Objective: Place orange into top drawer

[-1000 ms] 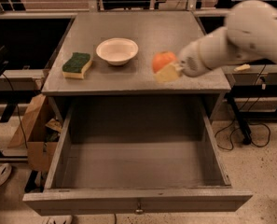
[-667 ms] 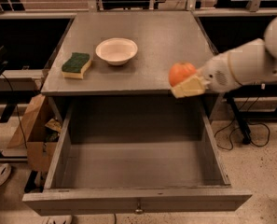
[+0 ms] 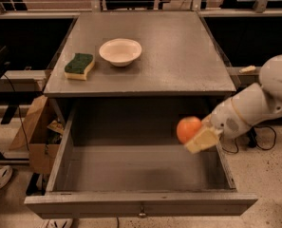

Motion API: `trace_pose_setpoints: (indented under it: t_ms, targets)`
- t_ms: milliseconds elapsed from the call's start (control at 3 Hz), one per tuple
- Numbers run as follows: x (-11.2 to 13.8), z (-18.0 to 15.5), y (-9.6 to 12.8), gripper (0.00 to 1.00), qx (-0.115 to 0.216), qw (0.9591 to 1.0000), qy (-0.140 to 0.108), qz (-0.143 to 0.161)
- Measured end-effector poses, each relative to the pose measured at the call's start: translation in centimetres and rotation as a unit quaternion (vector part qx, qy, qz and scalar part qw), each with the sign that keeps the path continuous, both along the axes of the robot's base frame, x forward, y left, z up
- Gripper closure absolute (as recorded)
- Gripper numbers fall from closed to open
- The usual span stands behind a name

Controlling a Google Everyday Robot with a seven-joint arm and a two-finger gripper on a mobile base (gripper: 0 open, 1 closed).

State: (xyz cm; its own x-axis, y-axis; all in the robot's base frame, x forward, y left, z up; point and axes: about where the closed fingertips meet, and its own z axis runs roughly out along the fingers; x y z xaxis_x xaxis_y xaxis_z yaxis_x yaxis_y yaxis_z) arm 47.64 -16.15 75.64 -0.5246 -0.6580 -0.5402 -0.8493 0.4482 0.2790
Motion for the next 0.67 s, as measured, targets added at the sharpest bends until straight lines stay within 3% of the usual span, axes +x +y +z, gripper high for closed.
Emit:
trace_pose_setpoints:
  t_ms: [333, 667]
  targets:
    - [-3.4, -7.3, 1.2, 1.0, -0.013, 0.9961, 0.083, 0.027]
    - [-4.5, -11.6, 1.7, 0.82, -0.024, 0.9917, 0.124, 0.024]
